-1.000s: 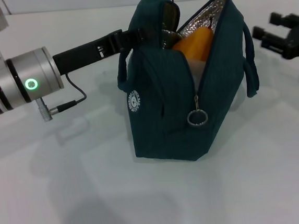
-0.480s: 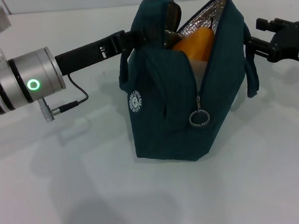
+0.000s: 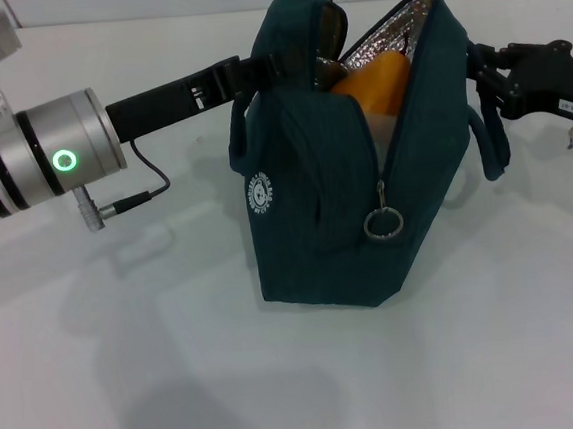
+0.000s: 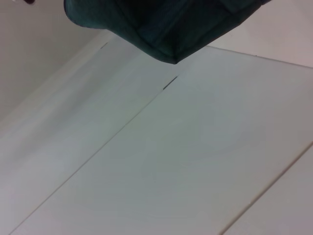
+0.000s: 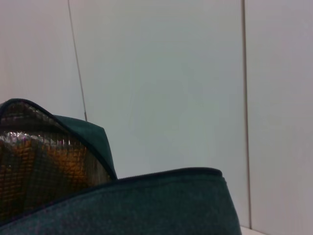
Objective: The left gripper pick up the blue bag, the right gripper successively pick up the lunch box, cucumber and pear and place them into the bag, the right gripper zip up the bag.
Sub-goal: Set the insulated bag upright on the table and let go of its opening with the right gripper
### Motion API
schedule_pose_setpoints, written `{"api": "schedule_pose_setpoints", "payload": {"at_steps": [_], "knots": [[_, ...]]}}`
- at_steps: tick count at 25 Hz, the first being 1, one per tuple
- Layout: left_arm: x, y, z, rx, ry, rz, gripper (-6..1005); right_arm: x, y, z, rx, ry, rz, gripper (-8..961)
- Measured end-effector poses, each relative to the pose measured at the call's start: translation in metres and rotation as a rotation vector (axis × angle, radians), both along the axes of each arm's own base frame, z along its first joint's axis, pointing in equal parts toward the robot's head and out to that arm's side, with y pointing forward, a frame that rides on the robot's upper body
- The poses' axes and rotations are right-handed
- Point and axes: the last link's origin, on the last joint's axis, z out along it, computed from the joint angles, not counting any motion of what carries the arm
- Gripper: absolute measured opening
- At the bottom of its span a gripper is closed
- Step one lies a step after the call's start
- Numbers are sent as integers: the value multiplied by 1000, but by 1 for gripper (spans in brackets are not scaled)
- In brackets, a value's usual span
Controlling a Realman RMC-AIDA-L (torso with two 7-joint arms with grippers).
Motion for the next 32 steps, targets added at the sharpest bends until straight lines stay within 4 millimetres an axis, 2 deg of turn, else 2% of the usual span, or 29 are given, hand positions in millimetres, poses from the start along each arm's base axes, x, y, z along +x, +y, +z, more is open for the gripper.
{"api": "schedule_pose_setpoints", "payload": {"at_steps": [4, 10, 14, 22, 27, 32], "knots": [[0, 0, 0, -1, 0, 1, 55, -3, 2, -1, -4, -1, 5, 236], [-1, 0, 0, -1, -1, 3, 55, -1, 0, -1, -3, 6, 3, 133], [-2, -1, 1, 3, -7, 9, 55, -5, -5, 7, 8, 36, 45, 78], [4, -7, 2, -9, -53, -29, 55, -43, -26, 51, 10, 157, 264, 73], [10, -12, 1, -26, -103, -64, 55, -49, -29, 57, -18, 195, 277, 74], [4, -13, -5, -39, -116, -26, 55, -40, -26, 51, -14, 185, 227, 71]]}}
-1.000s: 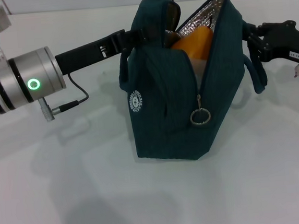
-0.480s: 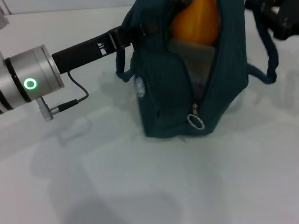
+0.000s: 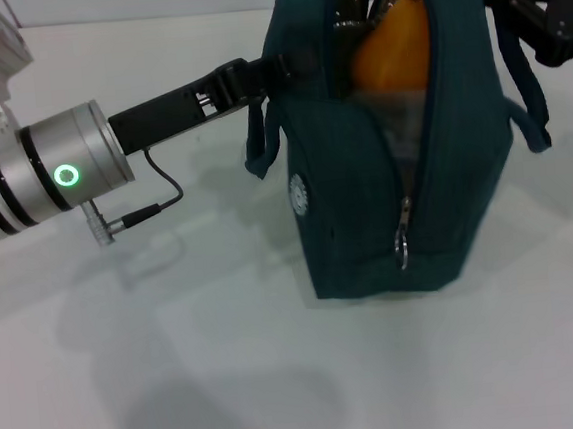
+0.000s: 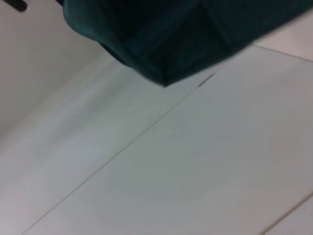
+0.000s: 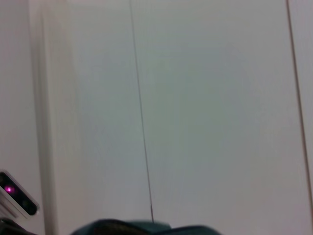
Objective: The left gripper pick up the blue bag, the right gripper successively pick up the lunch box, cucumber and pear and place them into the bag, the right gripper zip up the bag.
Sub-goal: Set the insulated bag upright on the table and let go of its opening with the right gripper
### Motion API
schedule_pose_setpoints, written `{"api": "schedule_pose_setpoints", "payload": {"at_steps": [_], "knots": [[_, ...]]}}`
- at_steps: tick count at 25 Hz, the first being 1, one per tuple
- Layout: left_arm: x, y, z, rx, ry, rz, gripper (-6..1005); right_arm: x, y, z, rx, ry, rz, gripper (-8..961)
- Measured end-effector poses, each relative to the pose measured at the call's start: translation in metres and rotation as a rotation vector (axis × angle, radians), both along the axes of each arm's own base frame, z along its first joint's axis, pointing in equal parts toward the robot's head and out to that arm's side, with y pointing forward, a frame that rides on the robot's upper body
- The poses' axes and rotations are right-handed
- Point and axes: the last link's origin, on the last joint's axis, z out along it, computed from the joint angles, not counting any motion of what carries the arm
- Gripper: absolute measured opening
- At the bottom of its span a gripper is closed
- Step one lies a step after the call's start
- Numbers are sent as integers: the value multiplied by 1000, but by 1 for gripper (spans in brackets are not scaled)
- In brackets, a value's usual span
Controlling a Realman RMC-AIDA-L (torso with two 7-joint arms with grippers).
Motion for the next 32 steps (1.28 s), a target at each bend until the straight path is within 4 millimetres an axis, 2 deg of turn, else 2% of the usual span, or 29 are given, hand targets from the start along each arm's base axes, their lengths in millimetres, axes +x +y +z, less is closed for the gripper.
{"api": "schedule_pose_setpoints", "payload": {"at_steps": [7, 15, 25, 32], "knots": [[-4, -5, -10, -20, 5, 14, 55, 9, 1, -7, -6, -8, -39, 69], [-7, -10, -25, -53, 5, 27, 55, 10, 1, -12, -11, -19, -37, 69], [6, -13, -44, -75, 6, 2, 55, 19, -3, -10, -8, -18, -59, 68], [8, -10, -49, -78, 27, 9, 55, 24, -5, -9, -9, -19, -75, 74]]}}
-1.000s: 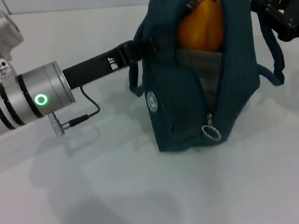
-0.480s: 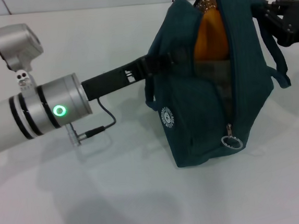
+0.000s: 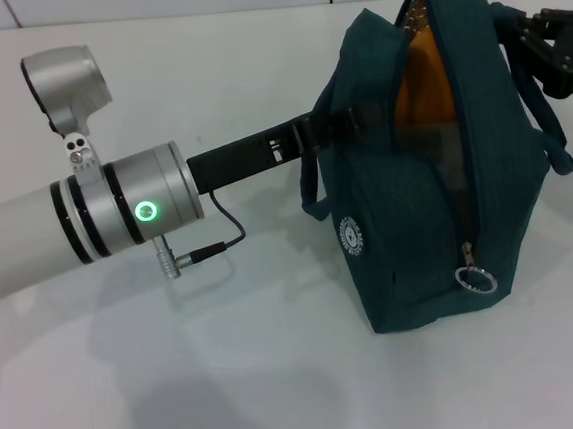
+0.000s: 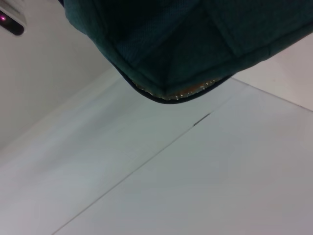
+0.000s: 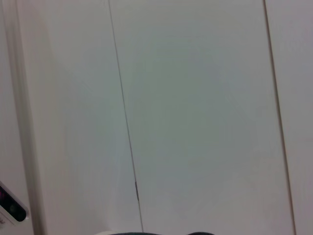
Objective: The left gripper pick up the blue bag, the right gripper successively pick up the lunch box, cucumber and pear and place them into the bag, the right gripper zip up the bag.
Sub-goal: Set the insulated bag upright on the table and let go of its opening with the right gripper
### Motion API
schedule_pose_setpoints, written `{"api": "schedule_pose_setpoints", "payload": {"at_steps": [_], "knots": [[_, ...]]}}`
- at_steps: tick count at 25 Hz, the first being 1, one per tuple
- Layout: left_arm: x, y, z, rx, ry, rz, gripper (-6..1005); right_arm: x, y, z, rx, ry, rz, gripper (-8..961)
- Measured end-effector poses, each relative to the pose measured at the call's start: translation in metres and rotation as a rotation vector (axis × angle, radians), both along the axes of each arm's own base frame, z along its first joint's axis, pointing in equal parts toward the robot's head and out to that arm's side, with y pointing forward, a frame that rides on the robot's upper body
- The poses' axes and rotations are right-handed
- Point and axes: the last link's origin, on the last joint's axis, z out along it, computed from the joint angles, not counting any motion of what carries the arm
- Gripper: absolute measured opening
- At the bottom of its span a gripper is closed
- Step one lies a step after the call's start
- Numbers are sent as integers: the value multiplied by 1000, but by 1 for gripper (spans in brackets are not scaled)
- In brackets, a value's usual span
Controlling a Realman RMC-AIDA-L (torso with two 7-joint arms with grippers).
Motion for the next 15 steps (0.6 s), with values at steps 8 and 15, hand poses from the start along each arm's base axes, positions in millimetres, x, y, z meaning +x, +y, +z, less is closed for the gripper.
{"api": "schedule_pose_setpoints", "payload": {"at_steps": [8, 15], "knots": [[0, 1, -1, 5, 5, 1, 55, 6, -3, 6, 17, 9, -13, 81], [1, 5, -6, 7, 25, 8, 55, 7, -2, 9, 24, 7, -15, 87]]}}
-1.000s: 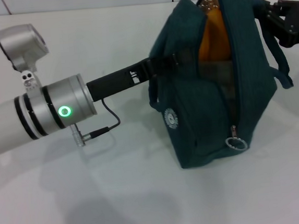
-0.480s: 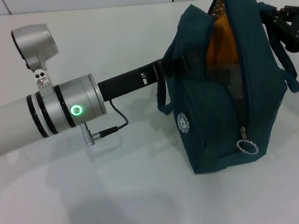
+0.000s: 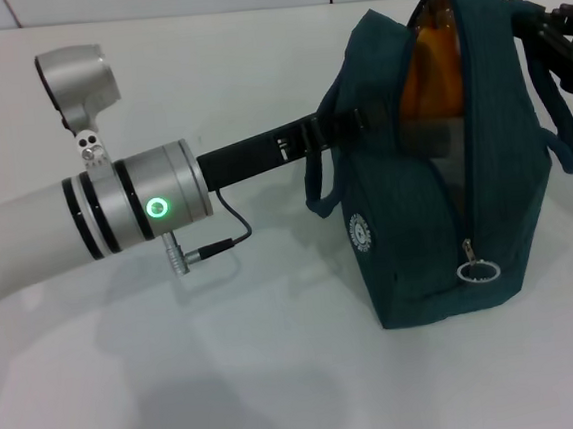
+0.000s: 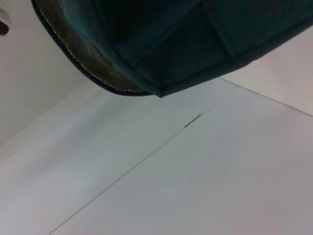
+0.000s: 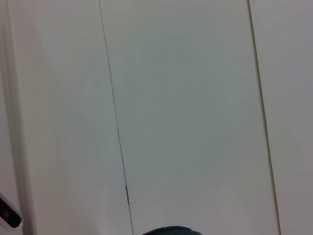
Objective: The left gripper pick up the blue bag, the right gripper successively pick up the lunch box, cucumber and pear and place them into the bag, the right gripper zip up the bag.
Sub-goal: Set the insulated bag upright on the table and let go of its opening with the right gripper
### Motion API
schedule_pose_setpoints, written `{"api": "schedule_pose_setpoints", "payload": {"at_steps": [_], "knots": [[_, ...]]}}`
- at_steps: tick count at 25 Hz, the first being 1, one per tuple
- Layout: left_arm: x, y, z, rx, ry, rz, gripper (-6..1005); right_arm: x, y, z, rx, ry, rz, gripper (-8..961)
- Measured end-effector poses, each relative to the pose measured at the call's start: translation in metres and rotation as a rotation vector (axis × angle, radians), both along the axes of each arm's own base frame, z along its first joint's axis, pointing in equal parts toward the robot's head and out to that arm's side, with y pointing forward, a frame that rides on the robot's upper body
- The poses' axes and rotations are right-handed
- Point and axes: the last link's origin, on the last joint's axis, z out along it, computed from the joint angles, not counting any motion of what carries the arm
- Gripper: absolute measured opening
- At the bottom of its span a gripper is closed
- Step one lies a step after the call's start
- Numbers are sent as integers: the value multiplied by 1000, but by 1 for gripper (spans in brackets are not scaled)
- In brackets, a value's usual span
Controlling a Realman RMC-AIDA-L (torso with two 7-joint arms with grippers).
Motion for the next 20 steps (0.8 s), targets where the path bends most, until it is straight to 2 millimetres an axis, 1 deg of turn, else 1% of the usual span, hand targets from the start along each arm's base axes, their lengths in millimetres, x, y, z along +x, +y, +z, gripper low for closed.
{"api": "schedule_pose_setpoints", "payload": {"at_steps": [11, 20], "knots": [[2, 3, -1, 14, 1, 0, 55, -1, 4, 0, 1, -7, -7, 96], [-3, 4, 0, 27, 11, 11, 55, -2, 9, -6, -4, -15, -13, 104]]}}
